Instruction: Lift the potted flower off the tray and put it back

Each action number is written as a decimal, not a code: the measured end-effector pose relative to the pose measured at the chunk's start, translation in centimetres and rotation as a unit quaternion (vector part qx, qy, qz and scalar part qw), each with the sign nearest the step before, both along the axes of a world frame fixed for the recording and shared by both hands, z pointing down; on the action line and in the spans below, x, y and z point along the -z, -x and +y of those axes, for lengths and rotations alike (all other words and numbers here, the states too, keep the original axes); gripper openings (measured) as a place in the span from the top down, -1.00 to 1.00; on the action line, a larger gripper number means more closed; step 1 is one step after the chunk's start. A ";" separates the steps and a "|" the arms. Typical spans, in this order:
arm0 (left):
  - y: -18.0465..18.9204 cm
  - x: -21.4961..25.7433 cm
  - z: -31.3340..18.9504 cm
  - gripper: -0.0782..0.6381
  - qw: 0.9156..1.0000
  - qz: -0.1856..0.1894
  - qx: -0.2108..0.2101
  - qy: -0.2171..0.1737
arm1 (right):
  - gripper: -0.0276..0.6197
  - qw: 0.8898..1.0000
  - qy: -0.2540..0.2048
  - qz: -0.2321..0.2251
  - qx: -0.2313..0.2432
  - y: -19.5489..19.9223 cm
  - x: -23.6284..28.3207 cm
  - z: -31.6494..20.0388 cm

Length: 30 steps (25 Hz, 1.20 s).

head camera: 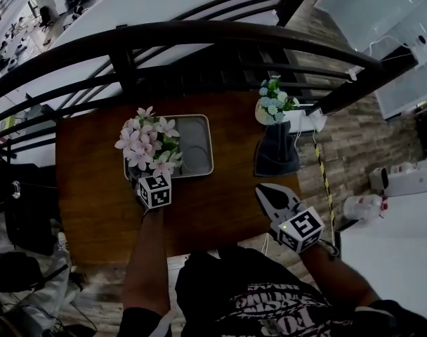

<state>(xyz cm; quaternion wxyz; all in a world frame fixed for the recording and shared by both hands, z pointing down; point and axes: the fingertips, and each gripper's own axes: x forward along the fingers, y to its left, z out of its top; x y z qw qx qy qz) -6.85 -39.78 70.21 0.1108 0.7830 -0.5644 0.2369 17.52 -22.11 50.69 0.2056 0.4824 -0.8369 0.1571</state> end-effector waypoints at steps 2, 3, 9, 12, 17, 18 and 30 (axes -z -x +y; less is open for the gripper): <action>-0.2 0.5 0.0 -0.48 1.000 0.008 0.000 -0.008 | 0.94 1.000 -0.002 0.000 0.003 -0.3 0.3 -0.3; -0.4 0.7 0.0 -0.48 1.000 0.013 0.001 -0.009 | 0.94 1.000 -0.003 0.000 0.004 -0.7 0.5 -0.5; 0.0 0.6 0.5 -0.48 0.999 0.029 0.020 0.015 | 0.94 1.000 -0.001 0.000 0.012 -1.2 1.0 -1.1; 0.5 0.5 1.2 -0.48 0.999 0.036 0.027 0.018 | 0.94 1.000 -0.001 -0.002 0.020 -0.6 0.8 -1.2; 1.7 0.4 3.8 -0.48 0.998 0.049 0.035 0.018 | 0.94 0.999 -0.007 -0.008 0.035 1.1 0.9 -1.0; 2.2 0.4 4.5 -0.48 0.998 0.053 0.039 0.020 | 0.94 0.999 -0.008 -0.010 0.039 1.5 1.0 -0.9; 10.5 12.6 14.2 0.74 0.981 0.142 0.112 -0.065 | 0.94 0.996 -0.034 -0.063 0.059 6.8 3.5 -0.6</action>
